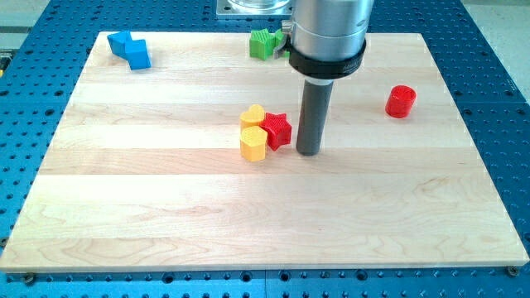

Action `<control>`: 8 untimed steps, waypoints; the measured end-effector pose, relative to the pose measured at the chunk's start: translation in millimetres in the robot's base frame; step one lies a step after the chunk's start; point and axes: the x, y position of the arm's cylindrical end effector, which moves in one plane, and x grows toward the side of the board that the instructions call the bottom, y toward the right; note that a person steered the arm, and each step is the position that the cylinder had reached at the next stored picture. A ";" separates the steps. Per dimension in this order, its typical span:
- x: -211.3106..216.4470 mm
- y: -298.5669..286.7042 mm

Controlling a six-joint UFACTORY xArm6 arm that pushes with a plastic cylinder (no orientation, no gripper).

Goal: Move the red star into the yellow blocks

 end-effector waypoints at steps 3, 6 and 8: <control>39.5 -77.0; 42.1 -7.3; -36.9 158.6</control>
